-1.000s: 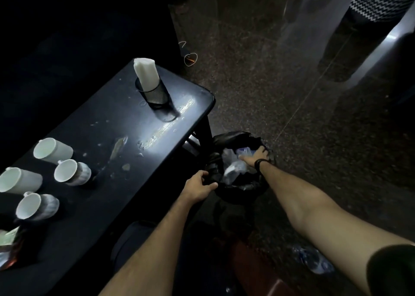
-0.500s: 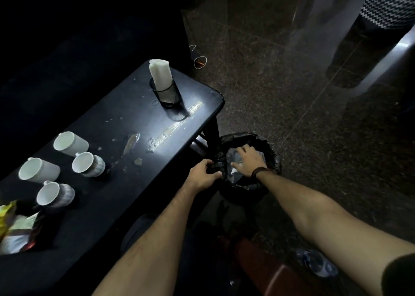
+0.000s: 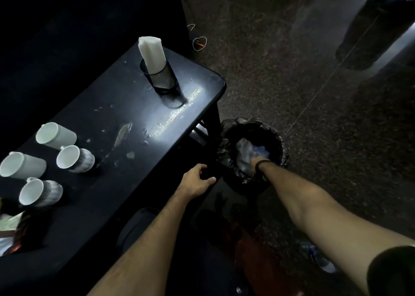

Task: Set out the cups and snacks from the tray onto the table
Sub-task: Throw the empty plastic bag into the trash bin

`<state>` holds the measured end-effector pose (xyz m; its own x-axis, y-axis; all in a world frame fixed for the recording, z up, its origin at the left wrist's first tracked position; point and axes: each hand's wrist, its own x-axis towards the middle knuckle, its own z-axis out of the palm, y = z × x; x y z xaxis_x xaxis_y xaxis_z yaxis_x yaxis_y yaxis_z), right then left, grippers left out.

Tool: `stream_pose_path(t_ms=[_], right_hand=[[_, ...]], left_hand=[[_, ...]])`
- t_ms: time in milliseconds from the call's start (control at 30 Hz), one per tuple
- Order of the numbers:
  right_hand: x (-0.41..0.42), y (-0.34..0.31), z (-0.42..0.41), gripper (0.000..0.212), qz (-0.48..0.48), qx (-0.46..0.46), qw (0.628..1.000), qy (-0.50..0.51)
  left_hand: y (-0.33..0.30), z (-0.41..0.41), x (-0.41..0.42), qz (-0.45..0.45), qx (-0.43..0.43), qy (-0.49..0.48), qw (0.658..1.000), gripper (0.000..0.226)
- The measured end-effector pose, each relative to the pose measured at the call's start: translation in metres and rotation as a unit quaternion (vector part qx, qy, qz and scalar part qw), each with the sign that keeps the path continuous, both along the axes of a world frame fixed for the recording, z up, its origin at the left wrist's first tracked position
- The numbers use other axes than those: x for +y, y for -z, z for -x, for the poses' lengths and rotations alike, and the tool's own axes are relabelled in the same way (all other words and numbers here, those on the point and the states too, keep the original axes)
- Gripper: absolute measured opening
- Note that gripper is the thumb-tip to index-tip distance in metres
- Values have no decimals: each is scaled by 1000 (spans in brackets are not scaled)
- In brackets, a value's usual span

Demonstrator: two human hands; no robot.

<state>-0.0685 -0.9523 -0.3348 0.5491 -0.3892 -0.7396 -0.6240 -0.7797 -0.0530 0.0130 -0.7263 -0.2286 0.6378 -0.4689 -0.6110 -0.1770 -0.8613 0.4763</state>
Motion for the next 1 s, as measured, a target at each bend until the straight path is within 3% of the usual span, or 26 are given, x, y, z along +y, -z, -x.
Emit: stream_pose_path(t_ms=[133, 267, 433, 667, 1000], right_hand=[[10, 17, 12, 55, -30, 57, 996, -66], [15, 10, 12, 54, 50, -3, 998, -28], [16, -14, 3, 60, 9, 47, 998, -40], [26, -94, -41, 60, 51, -123, 991, -30], [92, -244, -110, 45, 113, -321, 935, -104]], left_hand=[[10, 0, -1, -14, 14, 6, 1000, 63], [10, -4, -4, -22, 14, 9, 1000, 64], [-3, -6, -3, -24, 2, 28, 999, 66], [-53, -16, 16, 1, -73, 31, 997, 68], [-163, -40, 109, 7, -235, 6, 972, 68]])
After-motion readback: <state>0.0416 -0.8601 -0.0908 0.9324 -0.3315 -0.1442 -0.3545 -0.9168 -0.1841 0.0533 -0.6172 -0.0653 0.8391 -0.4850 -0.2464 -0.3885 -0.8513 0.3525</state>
